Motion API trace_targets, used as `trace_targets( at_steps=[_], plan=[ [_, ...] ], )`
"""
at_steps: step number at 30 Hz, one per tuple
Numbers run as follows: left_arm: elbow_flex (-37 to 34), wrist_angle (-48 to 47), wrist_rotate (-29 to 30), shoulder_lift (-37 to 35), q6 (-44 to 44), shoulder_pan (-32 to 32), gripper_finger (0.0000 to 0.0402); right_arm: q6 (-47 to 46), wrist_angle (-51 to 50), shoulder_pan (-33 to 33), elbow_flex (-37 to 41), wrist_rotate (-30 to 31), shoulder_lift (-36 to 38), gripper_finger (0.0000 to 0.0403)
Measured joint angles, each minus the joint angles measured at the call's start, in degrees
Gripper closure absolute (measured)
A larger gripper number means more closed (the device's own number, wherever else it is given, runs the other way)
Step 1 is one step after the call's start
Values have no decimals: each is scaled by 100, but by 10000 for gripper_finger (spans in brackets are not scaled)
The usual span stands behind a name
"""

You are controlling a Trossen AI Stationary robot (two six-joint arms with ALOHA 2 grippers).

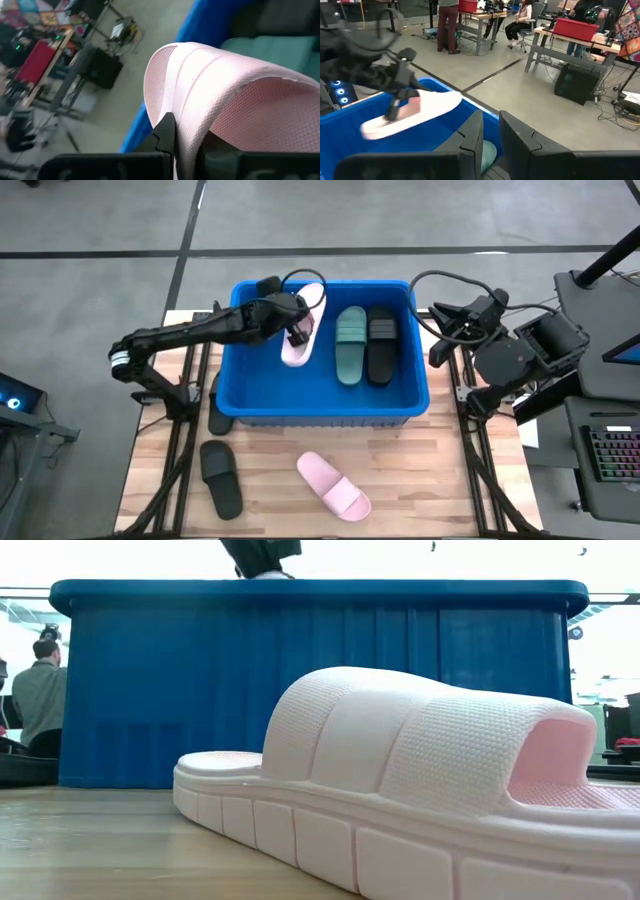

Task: Pick and place slides into bin
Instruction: Put the pink slide into the blue bin

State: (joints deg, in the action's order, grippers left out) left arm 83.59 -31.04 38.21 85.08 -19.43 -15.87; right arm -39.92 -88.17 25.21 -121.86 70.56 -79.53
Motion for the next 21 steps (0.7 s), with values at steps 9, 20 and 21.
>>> trace_targets(
  at_steps=[9,20,21],
  plan=[
    [-40,-484,126,697,120,-25,401,1,-14,-2,4,1,-19,349],
    [-16,-542,670,1747,785,-54,401,4,-186,0,6,1,48,349],
    [-9,-540,673,1834,853,-56,401,4,-186,0,6,1,59,349]
  ],
)
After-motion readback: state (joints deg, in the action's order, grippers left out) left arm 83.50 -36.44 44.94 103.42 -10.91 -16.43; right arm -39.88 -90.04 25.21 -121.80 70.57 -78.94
